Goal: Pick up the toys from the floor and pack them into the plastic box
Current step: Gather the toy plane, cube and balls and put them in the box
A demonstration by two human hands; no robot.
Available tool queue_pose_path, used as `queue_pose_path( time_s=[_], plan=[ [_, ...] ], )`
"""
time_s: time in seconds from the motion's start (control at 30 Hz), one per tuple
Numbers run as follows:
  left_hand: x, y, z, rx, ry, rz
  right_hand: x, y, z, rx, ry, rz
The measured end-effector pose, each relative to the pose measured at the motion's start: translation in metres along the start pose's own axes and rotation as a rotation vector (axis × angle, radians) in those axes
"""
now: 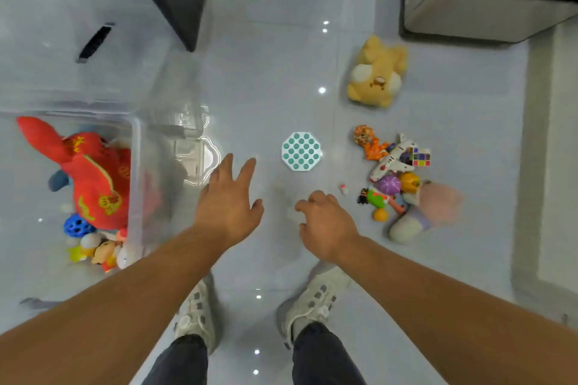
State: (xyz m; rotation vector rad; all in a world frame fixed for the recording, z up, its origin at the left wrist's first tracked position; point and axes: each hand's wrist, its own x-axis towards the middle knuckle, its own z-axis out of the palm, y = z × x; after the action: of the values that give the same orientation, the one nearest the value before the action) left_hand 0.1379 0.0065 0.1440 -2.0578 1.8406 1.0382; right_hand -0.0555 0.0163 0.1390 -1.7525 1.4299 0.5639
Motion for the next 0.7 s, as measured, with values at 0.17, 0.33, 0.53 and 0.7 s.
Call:
queue_pose_path(
  time_s=[0.17, 0.33, 0.53, 0.7],
  plan=[
    [0.036, 0.088, 0.056, 0.13, -0.099, 0.051, -0.022, 0.118, 0.0, 0.09, 0.076, 0.174],
    [0.062, 0.148, 0.096, 0.254, -0.149, 0.153, -0.026, 0.194, 0.01, 0.222, 0.176, 0.347],
    [0.104, 0.205, 0.148, 0.344, -0.225, 0.383, -0.01, 0.246, 0.041, 0.337, 0.312, 0.703],
    [0.155, 0.246, 0.205, 0.381, -0.227, 0.513, 0.027, 0.274, 0.082, 0.277, 0.456, 0.766]
  ],
)
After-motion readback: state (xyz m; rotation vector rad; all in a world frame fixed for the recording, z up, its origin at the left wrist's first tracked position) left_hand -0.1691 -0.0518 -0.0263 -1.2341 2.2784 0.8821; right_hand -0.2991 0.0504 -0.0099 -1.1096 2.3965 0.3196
